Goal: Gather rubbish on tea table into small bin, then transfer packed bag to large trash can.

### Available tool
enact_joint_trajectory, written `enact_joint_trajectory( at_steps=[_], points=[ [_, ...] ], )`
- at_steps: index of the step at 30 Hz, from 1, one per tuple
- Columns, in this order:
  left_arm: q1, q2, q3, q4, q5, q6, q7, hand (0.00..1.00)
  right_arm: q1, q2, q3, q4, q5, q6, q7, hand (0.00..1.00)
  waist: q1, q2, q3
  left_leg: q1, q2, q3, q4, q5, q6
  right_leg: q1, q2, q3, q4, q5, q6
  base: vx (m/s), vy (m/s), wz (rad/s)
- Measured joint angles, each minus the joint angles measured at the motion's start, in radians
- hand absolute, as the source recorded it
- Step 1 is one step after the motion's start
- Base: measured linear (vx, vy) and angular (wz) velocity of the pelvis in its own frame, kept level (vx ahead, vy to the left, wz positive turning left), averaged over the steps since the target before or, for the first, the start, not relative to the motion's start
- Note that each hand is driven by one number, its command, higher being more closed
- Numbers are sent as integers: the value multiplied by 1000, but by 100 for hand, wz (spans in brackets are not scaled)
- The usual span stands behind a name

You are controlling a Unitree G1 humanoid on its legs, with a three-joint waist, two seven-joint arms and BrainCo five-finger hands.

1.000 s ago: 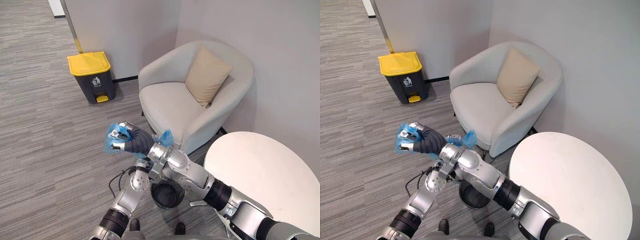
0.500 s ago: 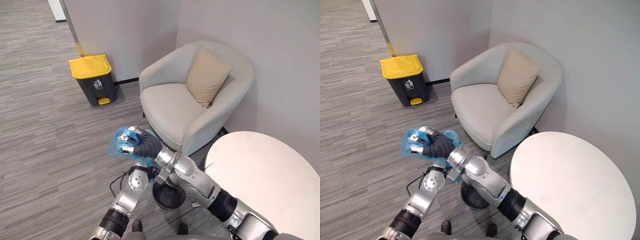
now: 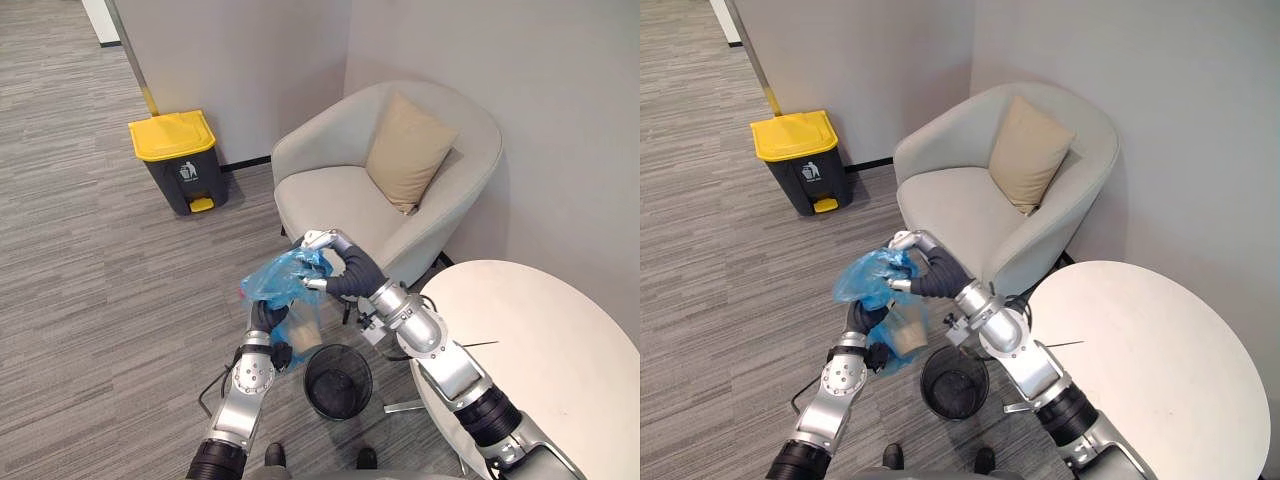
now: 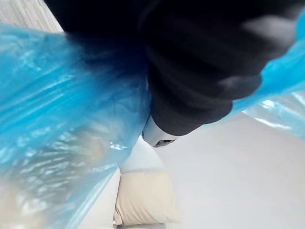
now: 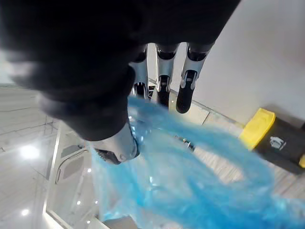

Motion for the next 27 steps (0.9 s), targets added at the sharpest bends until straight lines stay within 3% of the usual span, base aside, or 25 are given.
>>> enact_joint_trajectory(
  at_steps=[3, 8, 16, 21, 27],
  points=[
    [28, 0, 28, 0, 0, 0, 0, 100, 15, -60, -37, -32, -98, -39, -42, 0, 0, 2, -1, 6, -3, 0, 0, -1, 1, 0, -3, 0, 0, -1, 2, 0, 0, 0],
    [46, 4, 62, 0, -19, 0, 1, 100, 22, -146, -54, -33, -207, -59, -84, 0, 0, 19, -13, 9, -11, 1, -1, -3, 4, 1, -12, 2, 1, -2, 7, 0, 0, 0],
    [69, 12, 100, 22, -20, -1, 2, 100, 116, -158, -132, -49, -289, -96, -156, 0, 1, 24, -18, 9, -11, 1, -1, -3, 4, 2, -11, 3, 0, -2, 7, 0, 0, 0],
    [75, 25, 100, 132, -19, -21, 1, 100, 298, -57, -189, 56, -288, -95, -158, 0, -9, 27, -21, 10, -9, 1, 0, -4, 4, 2, -12, 4, -1, -2, 7, 0, 0, 0],
    [109, 25, 128, 247, -20, -23, -23, 100, 417, 97, -288, 307, -223, -58, -141, 0, -48, 33, -18, 12, -10, -1, 0, -14, -7, 13, -11, 2, -22, 2, 12, 0, 0, 0]
  ],
)
